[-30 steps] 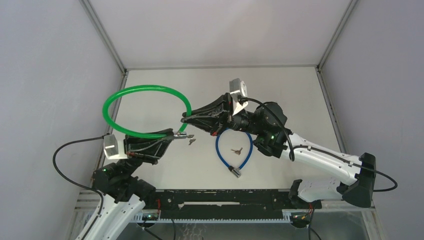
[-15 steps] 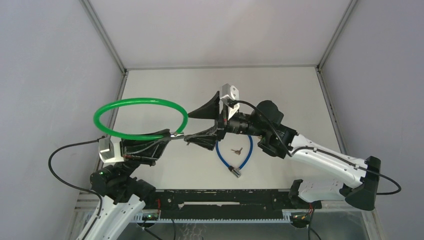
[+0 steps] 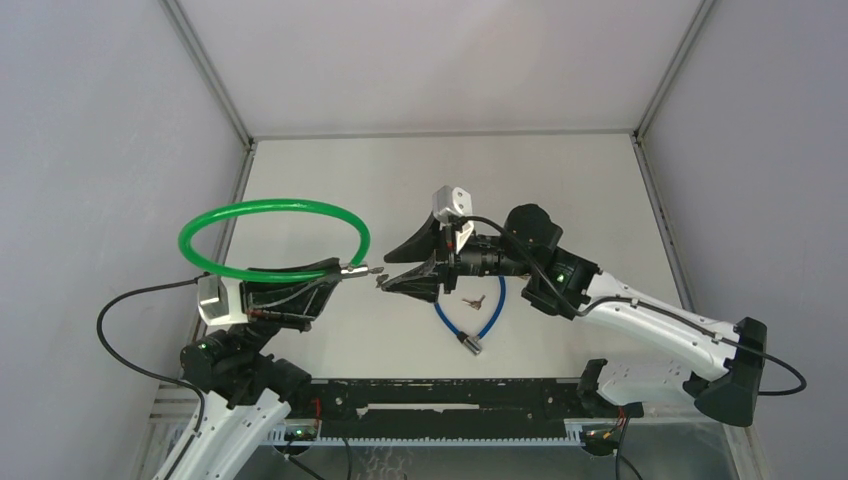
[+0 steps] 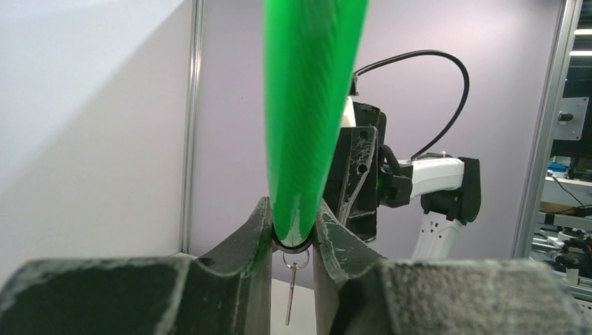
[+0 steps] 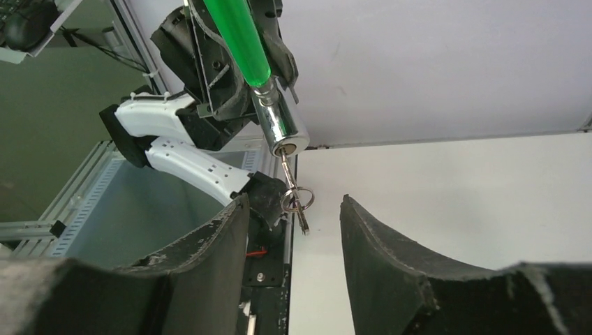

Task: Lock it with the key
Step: Lock the lock.

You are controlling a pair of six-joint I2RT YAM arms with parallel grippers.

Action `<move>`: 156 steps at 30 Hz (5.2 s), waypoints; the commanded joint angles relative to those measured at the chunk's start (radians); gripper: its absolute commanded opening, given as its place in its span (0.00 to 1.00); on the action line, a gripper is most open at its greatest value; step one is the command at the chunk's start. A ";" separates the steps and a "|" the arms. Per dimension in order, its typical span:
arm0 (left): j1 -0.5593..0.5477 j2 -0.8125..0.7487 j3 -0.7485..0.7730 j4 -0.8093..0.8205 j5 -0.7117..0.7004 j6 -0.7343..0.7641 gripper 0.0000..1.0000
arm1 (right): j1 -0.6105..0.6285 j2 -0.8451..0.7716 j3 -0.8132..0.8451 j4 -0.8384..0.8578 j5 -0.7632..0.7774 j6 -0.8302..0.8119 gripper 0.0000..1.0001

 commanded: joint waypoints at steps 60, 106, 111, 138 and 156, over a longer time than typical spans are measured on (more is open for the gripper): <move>0.018 -0.046 0.022 0.017 -0.031 -0.058 0.00 | 0.217 -0.161 -0.243 0.369 0.549 -1.045 0.82; 0.037 -0.040 0.020 0.006 -0.014 -0.071 0.00 | 0.440 0.041 -0.275 0.515 0.675 -1.832 0.24; 0.037 -0.043 0.017 0.016 0.020 -0.050 0.00 | 0.439 0.015 -0.243 0.447 0.661 -1.688 0.11; 0.037 -0.052 -0.013 0.020 0.056 -0.019 0.00 | 0.364 -0.107 -0.094 0.056 0.386 -1.265 0.39; 0.037 -0.069 -0.029 0.019 0.047 -0.007 0.00 | 0.102 -0.142 0.105 0.069 0.099 -0.154 0.90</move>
